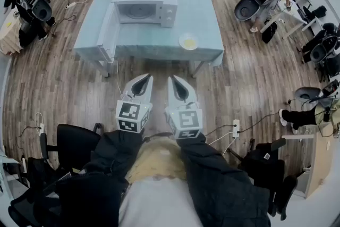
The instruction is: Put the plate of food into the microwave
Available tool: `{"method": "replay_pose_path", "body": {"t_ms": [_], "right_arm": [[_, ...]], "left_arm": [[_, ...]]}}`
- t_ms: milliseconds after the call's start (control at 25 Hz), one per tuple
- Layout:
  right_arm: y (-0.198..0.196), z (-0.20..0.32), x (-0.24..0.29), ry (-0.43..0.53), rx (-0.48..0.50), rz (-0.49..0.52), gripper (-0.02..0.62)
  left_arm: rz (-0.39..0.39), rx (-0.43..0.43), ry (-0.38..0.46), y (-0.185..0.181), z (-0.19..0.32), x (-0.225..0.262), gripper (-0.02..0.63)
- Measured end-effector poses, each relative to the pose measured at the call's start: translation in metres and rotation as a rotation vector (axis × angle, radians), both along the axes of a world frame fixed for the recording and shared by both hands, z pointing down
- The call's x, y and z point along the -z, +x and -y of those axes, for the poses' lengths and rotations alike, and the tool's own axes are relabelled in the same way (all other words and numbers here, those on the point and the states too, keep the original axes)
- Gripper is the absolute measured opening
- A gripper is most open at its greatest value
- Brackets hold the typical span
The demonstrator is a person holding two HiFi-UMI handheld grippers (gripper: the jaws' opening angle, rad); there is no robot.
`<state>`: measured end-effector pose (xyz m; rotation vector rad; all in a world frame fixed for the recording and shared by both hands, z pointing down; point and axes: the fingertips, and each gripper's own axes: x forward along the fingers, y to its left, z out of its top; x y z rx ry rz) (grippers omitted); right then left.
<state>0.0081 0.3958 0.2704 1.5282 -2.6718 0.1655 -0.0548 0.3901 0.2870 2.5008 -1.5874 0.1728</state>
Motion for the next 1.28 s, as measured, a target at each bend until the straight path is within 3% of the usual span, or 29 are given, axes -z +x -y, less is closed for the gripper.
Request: {"method": "replay_pose_path", "body": {"t_ms": [680, 1280], "right_arm": [[0.032, 0.009, -0.014, -0.025, 0.004, 0.008, -0.005], [0.056, -0.009, -0.044, -0.075, 0.074, -0.009, -0.002]], "left_arm": [[0.008, 0.000, -0.027, 0.029, 0.009, -0.013, -0.003], [0.021, 0.003, -0.089, 0.064, -0.003, -0.041, -0.003]]}}
